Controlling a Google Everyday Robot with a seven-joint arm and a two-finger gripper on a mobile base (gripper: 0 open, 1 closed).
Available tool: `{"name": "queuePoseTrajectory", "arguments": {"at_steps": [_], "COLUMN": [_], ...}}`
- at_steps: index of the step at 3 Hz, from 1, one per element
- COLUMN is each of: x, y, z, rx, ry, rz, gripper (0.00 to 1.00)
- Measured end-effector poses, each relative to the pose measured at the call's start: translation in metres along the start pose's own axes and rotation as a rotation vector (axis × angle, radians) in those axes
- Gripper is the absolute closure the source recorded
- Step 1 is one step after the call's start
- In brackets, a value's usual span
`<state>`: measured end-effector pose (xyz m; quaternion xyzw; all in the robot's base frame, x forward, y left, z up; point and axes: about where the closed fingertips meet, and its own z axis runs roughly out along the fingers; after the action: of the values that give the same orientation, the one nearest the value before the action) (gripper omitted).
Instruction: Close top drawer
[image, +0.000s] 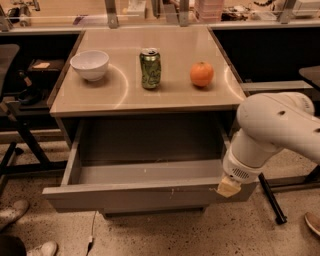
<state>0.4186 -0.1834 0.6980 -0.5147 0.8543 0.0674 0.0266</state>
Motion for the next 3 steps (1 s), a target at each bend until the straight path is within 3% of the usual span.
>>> {"name": "queuePoseTrajectory", "arguments": {"at_steps": [1, 3], "x": [-0.0151, -0.0209], "y": [-0.0114, -0.0148], "z": [0.0165, 0.0164], "rx": [0.009, 0.012], "ry": [-0.005, -0.011], "rz": [-0.015, -0.024], "gripper": [1.00, 1.00]}}
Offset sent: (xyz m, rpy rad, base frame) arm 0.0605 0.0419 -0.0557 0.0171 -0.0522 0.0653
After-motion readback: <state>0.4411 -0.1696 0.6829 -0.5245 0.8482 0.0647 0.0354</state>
